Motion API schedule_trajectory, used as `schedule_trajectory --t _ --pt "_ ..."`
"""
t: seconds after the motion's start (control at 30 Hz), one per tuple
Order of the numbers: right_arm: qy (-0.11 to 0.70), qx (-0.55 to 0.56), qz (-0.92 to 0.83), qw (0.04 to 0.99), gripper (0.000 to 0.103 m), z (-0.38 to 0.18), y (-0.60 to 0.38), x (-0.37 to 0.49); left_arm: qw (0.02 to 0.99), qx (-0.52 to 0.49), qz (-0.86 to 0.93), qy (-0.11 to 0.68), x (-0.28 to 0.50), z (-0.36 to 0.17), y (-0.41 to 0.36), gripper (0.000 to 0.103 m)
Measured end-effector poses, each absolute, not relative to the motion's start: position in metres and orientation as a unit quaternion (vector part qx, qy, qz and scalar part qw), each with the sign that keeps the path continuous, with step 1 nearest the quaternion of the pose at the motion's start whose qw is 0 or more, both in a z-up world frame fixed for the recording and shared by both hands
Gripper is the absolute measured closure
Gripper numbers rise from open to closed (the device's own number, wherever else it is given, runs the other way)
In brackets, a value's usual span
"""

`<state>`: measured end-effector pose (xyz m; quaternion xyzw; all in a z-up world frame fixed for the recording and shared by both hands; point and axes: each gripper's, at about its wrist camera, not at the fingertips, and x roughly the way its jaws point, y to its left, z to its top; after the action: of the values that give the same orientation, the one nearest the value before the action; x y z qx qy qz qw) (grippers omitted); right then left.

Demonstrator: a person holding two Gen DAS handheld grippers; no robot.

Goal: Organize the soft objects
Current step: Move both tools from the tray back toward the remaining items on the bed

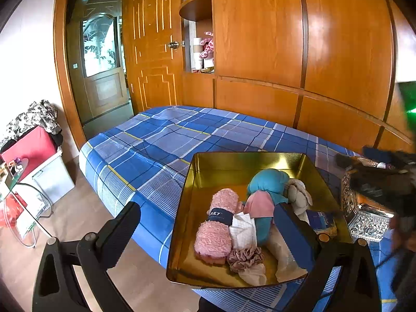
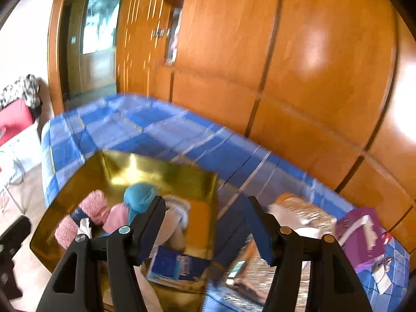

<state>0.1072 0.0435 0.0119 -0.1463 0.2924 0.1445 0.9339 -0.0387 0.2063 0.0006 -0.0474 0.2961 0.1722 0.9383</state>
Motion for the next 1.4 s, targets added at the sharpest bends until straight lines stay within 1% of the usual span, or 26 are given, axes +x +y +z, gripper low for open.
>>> schedule_trajectory --t 0.07,0.2,0.43,0.63,1.23,1.4 --pt "0.271 -0.132 0.139 0.943 0.039 0.021 0.029 0.098 0.939 -0.039 0.173 0.295 -0.039 0.001 0.203 0.000" --pt "0.305 -0.100 0.146 0.936 0.038 0.025 -0.003 0.097 0.942 -0.026 0.166 0.292 -0.040 0.001 0.194 0.000" --pt "0.275 -0.049 0.111 0.954 0.038 0.044 -0.066 0.077 0.945 -0.009 0.152 0.289 -0.041 0.003 0.180 0.000" --pt "0.282 -0.019 0.056 0.958 0.038 0.054 -0.125 0.074 0.947 0.001 0.136 0.291 -0.041 0.004 0.168 0.000" --pt "0.295 0.051 -0.069 0.952 0.038 0.049 -0.267 0.068 0.955 0.058 0.082 0.280 -0.040 0.015 0.111 0.000" --pt "0.312 0.079 -0.117 0.940 0.038 0.039 -0.326 0.072 0.962 0.065 0.034 0.263 -0.039 0.028 0.089 0.000"
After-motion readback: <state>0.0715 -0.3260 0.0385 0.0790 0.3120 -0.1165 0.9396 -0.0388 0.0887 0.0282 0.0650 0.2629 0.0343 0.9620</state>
